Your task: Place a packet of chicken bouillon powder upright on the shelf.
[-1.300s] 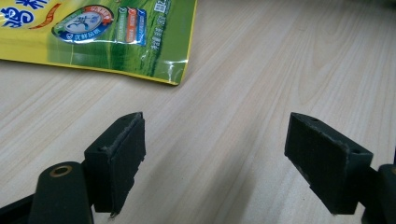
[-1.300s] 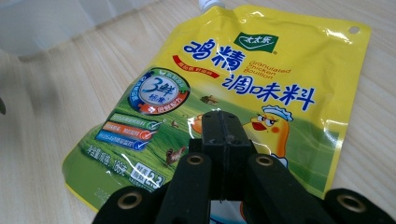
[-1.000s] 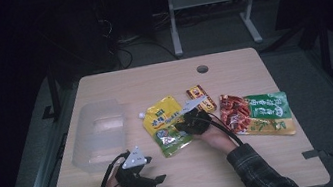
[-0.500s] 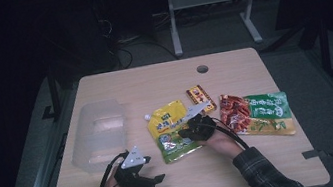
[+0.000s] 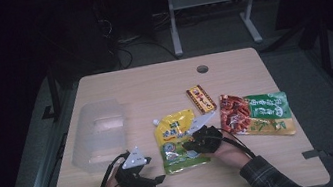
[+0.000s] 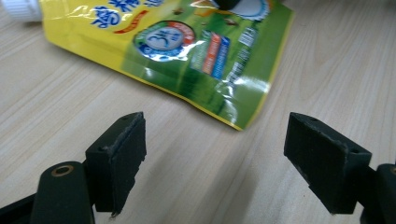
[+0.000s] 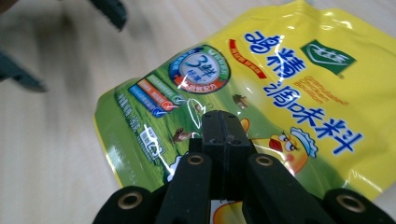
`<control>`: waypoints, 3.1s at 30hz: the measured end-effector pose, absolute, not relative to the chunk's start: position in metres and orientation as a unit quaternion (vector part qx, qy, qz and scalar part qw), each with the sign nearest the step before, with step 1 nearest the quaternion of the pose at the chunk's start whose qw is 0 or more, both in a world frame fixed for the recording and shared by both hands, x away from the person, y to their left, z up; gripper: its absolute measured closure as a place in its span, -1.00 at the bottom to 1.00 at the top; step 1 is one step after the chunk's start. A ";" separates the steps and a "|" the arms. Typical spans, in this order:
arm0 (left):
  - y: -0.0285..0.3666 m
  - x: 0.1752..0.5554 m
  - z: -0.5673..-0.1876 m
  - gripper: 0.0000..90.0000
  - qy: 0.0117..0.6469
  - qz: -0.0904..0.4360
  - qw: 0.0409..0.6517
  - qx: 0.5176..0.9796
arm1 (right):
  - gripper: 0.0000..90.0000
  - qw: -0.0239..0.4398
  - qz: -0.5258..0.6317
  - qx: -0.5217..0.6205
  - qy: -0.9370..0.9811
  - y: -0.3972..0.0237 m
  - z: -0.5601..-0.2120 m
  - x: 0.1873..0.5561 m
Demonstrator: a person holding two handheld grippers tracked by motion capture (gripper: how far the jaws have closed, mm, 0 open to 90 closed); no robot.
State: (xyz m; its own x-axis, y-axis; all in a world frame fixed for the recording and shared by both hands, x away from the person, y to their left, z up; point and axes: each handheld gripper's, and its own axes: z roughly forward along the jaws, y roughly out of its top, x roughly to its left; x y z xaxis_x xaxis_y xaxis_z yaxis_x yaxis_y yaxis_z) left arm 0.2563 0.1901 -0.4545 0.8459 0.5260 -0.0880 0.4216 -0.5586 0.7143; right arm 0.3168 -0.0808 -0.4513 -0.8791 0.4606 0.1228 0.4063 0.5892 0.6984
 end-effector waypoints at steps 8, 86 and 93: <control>0.190 0.256 -0.455 -0.55 0.265 0.069 0.382 0.883 | 1.00 0.026 0.371 0.219 0.902 -0.084 -0.448 0.297; 0.165 0.276 -0.436 -0.68 0.259 0.069 0.403 0.875 | 0.07 0.058 0.366 0.292 0.882 -0.140 -0.442 0.259; 0.148 0.292 -0.437 -0.69 0.254 0.074 0.396 0.879 | -0.24 0.086 0.365 0.317 0.871 -0.163 -0.441 0.247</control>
State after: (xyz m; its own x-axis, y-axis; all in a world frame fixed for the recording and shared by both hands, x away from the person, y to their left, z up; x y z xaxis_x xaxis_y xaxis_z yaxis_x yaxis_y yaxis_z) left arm 0.2917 0.1477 -0.4368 0.8595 0.5062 -0.0712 0.3884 -0.5561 0.7348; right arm 0.2469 -0.1632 -0.4411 -0.7840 0.6155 0.0807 0.4895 0.5329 0.6902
